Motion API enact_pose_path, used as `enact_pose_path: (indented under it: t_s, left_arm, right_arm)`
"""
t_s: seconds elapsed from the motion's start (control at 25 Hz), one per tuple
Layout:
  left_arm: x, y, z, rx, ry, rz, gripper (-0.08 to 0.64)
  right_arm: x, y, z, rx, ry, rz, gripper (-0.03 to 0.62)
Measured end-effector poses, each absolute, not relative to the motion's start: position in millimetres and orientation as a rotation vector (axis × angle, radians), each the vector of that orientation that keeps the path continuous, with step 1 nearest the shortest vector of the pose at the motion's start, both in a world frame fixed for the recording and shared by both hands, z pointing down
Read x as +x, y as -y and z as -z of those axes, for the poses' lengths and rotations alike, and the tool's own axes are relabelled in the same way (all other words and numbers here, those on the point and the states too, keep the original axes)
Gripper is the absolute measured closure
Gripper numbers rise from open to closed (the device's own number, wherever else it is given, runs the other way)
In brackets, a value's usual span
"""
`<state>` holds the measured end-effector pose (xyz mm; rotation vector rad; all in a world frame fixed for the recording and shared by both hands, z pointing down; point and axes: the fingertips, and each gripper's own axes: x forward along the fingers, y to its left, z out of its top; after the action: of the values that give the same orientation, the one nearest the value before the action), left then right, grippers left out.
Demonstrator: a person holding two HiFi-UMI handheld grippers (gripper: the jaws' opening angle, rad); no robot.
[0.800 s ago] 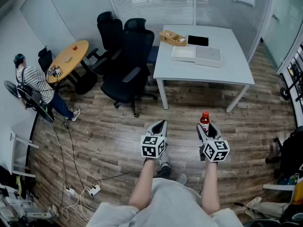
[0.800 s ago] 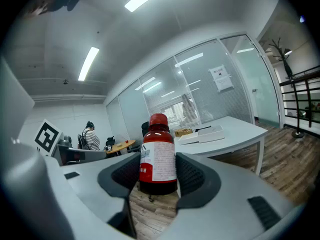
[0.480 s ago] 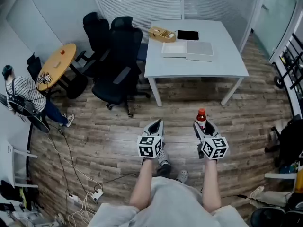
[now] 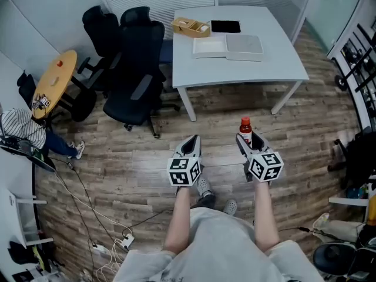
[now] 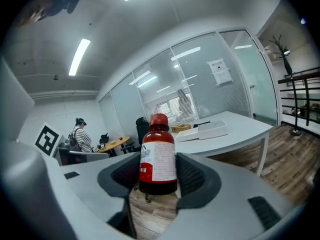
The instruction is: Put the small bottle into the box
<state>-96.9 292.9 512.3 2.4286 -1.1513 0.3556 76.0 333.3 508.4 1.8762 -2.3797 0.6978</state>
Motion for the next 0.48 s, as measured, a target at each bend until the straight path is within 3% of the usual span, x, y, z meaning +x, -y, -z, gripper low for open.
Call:
enact_pose_path:
  t_s: [0.48]
  left_arm:
    - [-139.6, -207.6, -513.6, 2.388, 1.183, -0.333, 0.531]
  right_arm:
    - [71.5, -264.3, -508.6, 1.935, 2.324, -0.671, 0.369]
